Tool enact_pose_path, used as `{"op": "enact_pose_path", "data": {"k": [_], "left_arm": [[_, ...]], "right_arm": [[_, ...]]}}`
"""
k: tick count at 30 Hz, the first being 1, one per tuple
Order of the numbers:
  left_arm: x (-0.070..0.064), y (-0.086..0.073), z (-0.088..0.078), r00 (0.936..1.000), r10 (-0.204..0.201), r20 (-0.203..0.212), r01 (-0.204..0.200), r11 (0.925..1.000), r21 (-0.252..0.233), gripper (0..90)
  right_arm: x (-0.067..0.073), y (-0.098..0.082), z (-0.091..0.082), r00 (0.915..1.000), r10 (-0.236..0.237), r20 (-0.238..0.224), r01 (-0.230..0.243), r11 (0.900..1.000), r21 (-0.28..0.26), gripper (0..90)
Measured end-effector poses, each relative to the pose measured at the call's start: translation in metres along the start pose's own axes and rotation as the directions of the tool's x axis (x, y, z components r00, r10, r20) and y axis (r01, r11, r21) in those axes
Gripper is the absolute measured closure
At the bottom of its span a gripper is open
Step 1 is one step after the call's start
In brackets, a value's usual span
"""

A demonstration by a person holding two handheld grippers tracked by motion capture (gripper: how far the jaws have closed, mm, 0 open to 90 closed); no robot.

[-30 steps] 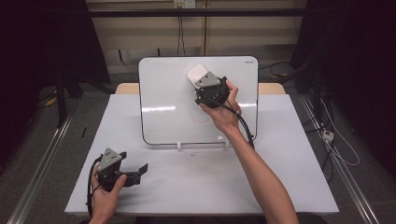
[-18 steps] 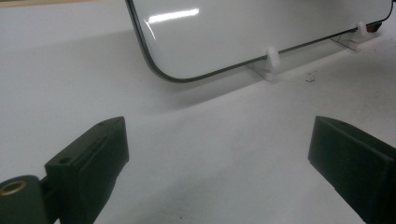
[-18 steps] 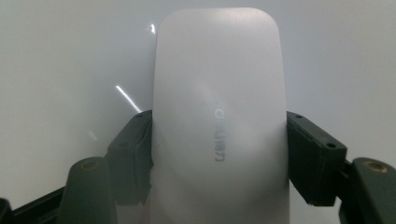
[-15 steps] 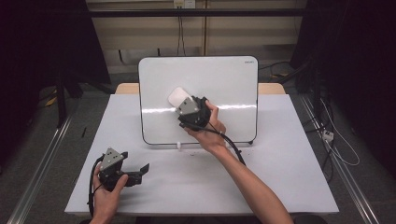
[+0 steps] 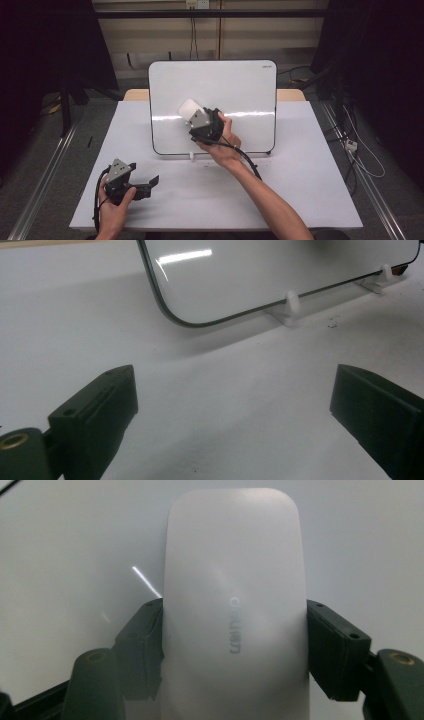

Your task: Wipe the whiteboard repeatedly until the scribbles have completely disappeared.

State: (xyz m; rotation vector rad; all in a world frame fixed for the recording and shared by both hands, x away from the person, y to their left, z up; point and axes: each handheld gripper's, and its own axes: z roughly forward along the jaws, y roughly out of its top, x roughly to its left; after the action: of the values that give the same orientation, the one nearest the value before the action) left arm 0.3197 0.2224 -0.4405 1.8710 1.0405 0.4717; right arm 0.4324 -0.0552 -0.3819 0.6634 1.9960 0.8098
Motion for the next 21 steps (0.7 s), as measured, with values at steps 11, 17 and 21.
{"op": "enact_pose_path", "data": {"k": [11, 17, 21], "left_arm": [[0.001, -0.001, 0.0, 1.0, -0.001, -0.004, 0.001, 1.0, -0.001, 5.0], [0.0, 0.0, 0.0, 1.0, 0.002, -0.005, -0.002, 1.0, 0.002, 5.0], [0.0, 0.0, 0.0, 1.0, 0.002, -0.008, -0.002, 1.0, 0.002, 5.0]], "right_arm": [[-0.079, -0.013, -0.012, 0.9826, 0.148, 0.113, -0.149, 0.989, 0.007, 31.5], [-0.07, -0.022, -0.015, 0.983, 0.142, 0.117, -0.144, 0.99, 0.007, 31.5], [-0.048, -0.029, -0.018, 0.9892, 0.11, 0.097, -0.111, 0.994, 0.01, 31.5]]}}
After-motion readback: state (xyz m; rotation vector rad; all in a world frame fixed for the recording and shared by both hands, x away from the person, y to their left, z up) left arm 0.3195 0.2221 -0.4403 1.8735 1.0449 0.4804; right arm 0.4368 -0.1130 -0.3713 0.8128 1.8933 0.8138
